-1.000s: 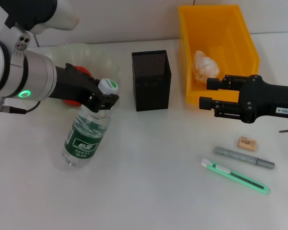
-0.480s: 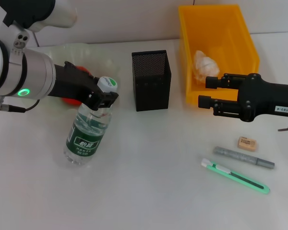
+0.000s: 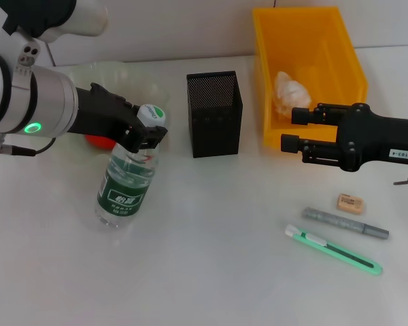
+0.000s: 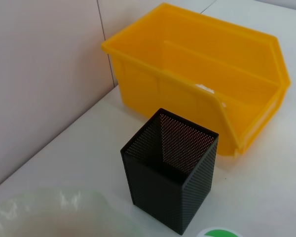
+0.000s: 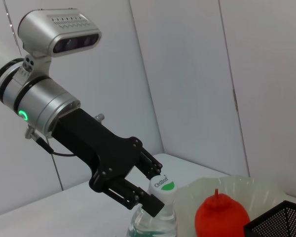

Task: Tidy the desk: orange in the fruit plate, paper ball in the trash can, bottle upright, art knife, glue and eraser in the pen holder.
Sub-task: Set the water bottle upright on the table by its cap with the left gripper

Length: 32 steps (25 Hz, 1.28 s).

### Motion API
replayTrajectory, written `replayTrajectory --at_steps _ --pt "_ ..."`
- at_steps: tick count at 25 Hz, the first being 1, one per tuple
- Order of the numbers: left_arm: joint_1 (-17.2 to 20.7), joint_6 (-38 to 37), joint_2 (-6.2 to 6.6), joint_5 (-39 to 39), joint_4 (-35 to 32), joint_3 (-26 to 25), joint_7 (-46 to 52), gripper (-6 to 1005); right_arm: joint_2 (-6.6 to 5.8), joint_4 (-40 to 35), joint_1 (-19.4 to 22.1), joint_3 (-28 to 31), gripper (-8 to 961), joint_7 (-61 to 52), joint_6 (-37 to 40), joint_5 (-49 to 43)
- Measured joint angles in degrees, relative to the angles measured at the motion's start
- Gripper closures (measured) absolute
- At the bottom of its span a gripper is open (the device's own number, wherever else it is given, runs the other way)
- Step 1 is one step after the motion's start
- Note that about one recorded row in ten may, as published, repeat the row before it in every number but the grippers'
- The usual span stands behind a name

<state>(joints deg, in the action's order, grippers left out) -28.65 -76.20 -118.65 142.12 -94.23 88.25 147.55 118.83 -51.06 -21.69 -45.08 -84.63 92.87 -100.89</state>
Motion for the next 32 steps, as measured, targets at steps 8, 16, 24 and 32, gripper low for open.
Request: replayTrajectory --at_steps 8,16,24,32 --pt "0.0 0.1 0.0 0.0 0.0 -0.2 -0.1 559 0.0 0.0 0.0 -0.1 317 0.0 -0.1 0.0" --pt "0.1 0.1 0.0 0.0 0.0 -0.4 -0.1 559 0.0 0.0 0.0 0.0 316 0.0 -0.1 0.0" --pt "0.1 0.2 0.0 -0.6 0.0 -1.2 -0.2 559 0.0 0.0 0.0 0.1 316 0.0 -0.1 0.0" --pt "0.2 0.2 0.0 -0.7 -0.1 -1.2 -0.3 559 0.0 0.0 0.0 -0.1 316 0.0 -0.5 -0.1"
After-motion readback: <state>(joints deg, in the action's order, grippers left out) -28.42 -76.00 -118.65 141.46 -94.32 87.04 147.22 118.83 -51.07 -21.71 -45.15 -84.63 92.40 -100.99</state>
